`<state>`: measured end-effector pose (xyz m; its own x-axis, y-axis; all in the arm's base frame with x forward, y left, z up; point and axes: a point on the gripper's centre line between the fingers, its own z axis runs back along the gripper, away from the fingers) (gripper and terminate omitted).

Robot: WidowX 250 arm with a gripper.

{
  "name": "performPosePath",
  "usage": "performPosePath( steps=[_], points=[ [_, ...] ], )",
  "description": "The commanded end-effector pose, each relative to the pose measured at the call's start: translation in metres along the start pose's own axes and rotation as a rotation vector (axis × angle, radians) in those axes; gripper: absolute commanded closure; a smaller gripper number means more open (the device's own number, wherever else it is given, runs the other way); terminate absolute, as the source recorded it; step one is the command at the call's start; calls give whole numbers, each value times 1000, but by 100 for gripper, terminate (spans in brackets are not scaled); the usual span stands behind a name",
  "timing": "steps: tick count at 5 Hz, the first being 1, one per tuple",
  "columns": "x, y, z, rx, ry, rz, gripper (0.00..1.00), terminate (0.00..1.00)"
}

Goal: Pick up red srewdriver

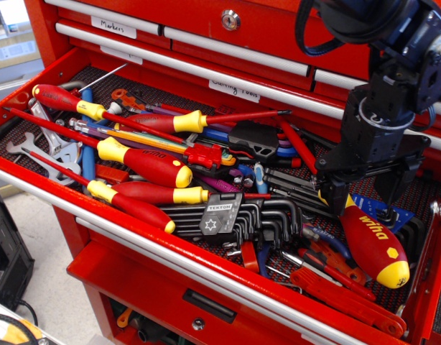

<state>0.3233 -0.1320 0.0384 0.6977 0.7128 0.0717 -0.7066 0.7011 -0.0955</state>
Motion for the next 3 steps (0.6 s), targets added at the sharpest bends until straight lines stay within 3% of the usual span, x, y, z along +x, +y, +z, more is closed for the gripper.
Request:
performPosePath(
  steps=[1,2,3],
  points=[
    [12,3,-11,-47,5,-23,0,0],
    [10,4,-24,-69,16,-26,0,0],
    [4,7,-32,-70,10,-4,100,0]
  ],
)
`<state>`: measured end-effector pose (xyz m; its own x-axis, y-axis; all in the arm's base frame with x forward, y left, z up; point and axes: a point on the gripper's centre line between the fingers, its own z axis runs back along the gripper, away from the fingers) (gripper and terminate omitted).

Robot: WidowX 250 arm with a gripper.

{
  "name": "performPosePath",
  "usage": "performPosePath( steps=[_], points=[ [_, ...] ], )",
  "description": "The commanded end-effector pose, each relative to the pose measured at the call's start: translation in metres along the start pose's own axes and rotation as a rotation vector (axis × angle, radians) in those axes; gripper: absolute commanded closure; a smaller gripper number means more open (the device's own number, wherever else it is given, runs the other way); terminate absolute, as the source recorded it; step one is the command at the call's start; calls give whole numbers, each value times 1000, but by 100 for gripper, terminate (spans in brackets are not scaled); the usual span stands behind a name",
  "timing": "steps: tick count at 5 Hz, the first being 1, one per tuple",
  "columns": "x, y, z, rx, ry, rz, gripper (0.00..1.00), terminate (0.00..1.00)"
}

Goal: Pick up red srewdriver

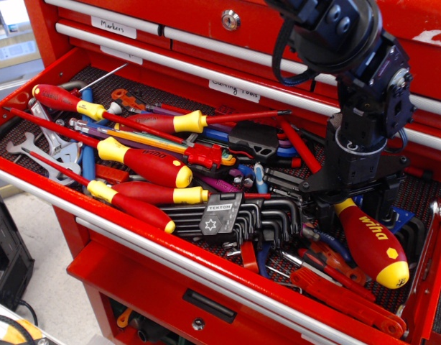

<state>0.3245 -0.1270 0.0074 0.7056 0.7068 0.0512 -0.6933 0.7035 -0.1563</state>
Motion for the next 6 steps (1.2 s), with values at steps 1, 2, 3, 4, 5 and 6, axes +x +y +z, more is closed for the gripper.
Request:
performPosePath(
  steps=[1,2,3,4,5,6],
  points=[
    [-3,4,0,-6,-9,7,100,0],
    [-3,7,3,-8,78,22,100,0],
    [-3,13,14,28,175,98,100,0],
    [-5,21,36,99,207,163,100,0],
    [-10,31,60,172,153,180,100,0],
    [-16,40,81,222,154,232,100,0]
  ],
)
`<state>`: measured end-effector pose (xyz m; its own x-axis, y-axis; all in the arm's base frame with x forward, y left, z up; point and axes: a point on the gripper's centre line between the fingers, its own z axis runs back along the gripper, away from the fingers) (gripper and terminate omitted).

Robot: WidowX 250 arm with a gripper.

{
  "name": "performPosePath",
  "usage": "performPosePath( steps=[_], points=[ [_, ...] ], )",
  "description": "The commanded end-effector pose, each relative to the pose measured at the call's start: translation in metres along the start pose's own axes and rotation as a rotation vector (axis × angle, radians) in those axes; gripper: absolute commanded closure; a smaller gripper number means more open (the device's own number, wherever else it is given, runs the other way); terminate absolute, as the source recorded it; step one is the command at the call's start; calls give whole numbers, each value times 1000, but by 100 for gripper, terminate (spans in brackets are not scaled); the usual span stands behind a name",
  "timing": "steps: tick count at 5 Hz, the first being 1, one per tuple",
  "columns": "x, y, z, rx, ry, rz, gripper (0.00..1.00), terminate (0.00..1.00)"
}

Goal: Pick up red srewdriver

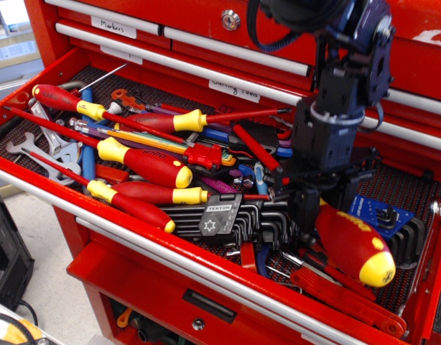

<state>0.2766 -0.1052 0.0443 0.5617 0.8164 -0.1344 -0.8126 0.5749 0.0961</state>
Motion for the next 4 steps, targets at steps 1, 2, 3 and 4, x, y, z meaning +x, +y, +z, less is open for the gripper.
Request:
performPosePath(
  steps=[1,2,3,4],
  points=[
    [-17,24,56,10,-131,102,100,0],
    [-12,31,84,44,-285,99,100,0],
    [4,29,112,31,-323,109,100,0],
    [12,25,118,-1,-378,100,100,0]
  ],
)
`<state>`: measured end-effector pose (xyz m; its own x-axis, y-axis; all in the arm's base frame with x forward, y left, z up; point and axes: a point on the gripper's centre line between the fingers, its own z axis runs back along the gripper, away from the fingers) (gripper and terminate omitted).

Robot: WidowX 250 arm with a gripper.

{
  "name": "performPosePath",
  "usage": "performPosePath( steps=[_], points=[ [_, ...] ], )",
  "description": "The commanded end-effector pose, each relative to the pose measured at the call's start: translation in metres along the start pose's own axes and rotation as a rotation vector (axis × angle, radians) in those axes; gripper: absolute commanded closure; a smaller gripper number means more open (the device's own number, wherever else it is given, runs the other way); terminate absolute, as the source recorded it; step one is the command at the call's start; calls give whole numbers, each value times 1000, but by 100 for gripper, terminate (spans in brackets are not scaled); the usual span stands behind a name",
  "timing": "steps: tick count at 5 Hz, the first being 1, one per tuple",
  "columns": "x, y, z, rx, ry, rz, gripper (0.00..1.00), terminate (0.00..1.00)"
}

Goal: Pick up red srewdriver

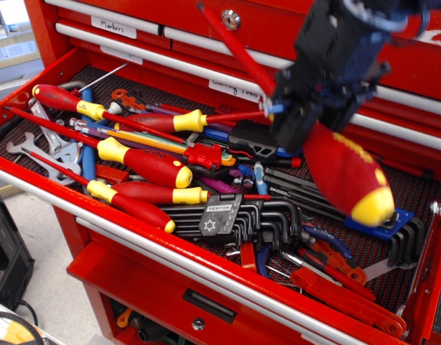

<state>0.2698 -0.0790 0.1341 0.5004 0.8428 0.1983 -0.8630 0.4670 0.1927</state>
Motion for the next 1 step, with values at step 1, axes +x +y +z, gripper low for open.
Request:
performPosePath(
  steps=[1],
  points=[
    [20,-6,20,-144,-28,25,100,100]
  ],
)
